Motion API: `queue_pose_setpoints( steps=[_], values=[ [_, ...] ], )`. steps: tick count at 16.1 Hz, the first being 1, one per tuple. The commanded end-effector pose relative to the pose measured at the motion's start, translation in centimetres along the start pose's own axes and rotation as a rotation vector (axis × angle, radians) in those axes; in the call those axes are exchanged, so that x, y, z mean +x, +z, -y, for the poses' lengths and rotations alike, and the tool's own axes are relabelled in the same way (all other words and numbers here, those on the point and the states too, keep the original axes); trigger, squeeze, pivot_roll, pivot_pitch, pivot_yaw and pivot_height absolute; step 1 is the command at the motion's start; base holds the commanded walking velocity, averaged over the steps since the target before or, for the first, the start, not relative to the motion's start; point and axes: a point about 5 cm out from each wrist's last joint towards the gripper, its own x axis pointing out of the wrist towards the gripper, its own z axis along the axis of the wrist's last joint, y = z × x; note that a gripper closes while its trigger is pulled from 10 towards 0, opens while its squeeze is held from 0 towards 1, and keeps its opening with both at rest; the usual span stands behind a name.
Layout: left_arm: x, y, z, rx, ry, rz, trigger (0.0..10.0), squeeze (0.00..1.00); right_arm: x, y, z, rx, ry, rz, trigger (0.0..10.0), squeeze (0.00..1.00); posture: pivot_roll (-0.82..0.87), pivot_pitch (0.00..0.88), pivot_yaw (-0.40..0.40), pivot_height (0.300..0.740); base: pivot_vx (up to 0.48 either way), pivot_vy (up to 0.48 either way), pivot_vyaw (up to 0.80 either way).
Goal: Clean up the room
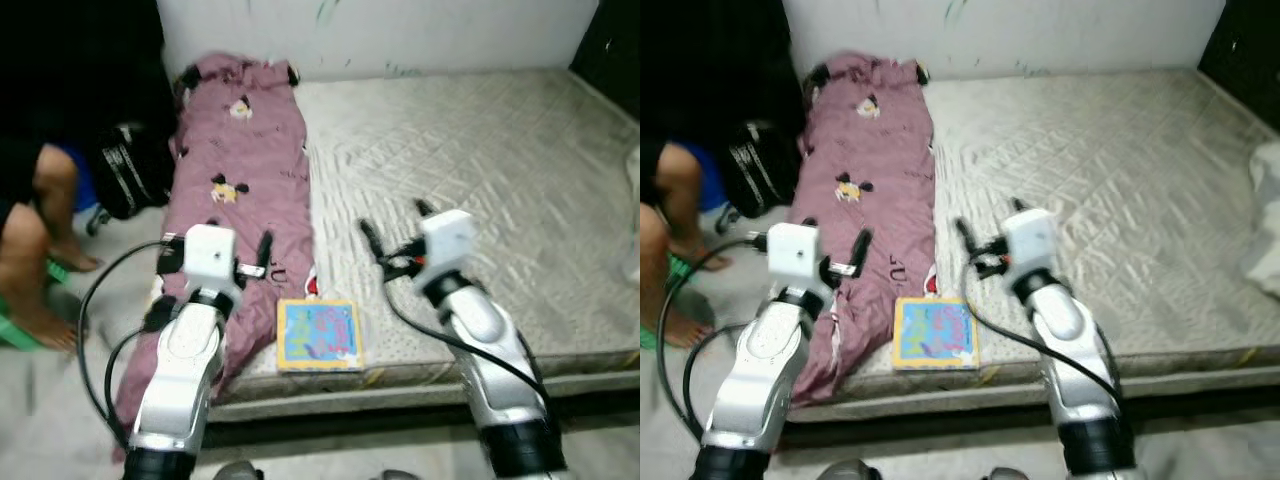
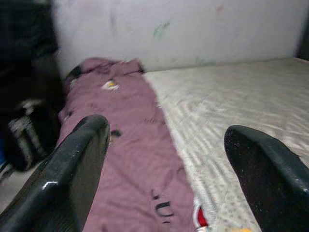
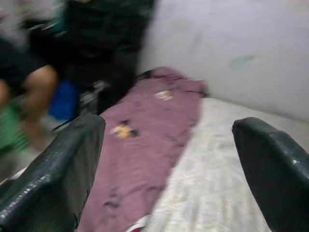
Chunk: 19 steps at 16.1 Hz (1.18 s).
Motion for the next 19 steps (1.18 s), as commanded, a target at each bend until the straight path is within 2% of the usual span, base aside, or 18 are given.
queue_pose_setpoints(
  steps=[1,5,6,9,11,13,14,16,18,19],
  values=[
    [-0.6,0.3,-0.8,0.005,0.070,0.020,10.0,0.00,0.6,-0.7,-1.3,0.017,0.096,-0.038,10.0,0.00,0.07,0.000,-0.085,0.740,0.000,0.000,0.00],
    [-1.7,0.1,-1.7,0.023,0.138,0.019,10.0,0.00,1.6,-1.4,-4.0,0.022,0.239,-0.057,10.0,0.00,0.14,0.000,-0.126,0.740,0.000,0.000,0.00],
    [-2.0,0.5,-2.4,0.035,0.145,0.027,10.0,0.00,2.1,-1.5,-4.8,0.020,0.268,-0.050,10.0,0.00,0.16,0.000,-0.133,0.740,0.000,0.000,0.00],
    [-2.4,0.7,-2.7,0.054,0.155,0.031,10.0,0.00,2.7,-1.9,-5.0,0.042,0.286,-0.064,10.0,0.00,0.21,0.000,-0.174,0.740,0.000,0.000,0.00],
    [-2.6,0.8,-2.2,0.037,0.165,0.034,10.0,0.00,2.8,-2.6,-4.4,0.024,0.309,-0.093,10.0,0.00,0.24,0.000,-0.220,0.740,0.000,0.000,0.00],
    [-2.2,1.2,-1.3,0.003,0.177,0.050,10.0,0.00,3.3,-2.8,-2.5,-0.004,0.303,-0.134,10.0,0.00,0.27,0.000,-0.302,0.740,0.000,0.000,0.00],
    [-2.0,0.9,-0.9,-0.008,0.181,0.049,10.0,0.00,3.6,-3.0,-1.9,-0.012,0.295,-0.147,10.0,0.00,0.27,0.000,-0.310,0.740,0.000,0.000,0.00],
    [-2.0,0.3,-0.2,-0.035,0.183,0.029,10.0,0.00,3.6,-3.1,-0.7,-0.027,0.257,-0.151,10.0,0.00,0.23,0.000,-0.278,0.740,0.000,0.000,0.00],
    [-0.9,0.4,0.5,-0.062,0.132,0.024,10.0,0.00,2.9,-2.8,1.9,-0.046,0.118,-0.135,10.0,0.00,0.13,0.000,-0.163,0.740,0.000,0.000,0.00],
    [-0.4,0.5,0.6,-0.055,0.102,0.027,10.0,0.00,2.6,-2.7,2.7,-0.047,0.070,-0.126,10.0,0.00,0.11,0.000,-0.149,0.740,0.000,0.000,0.00]
  ],
)
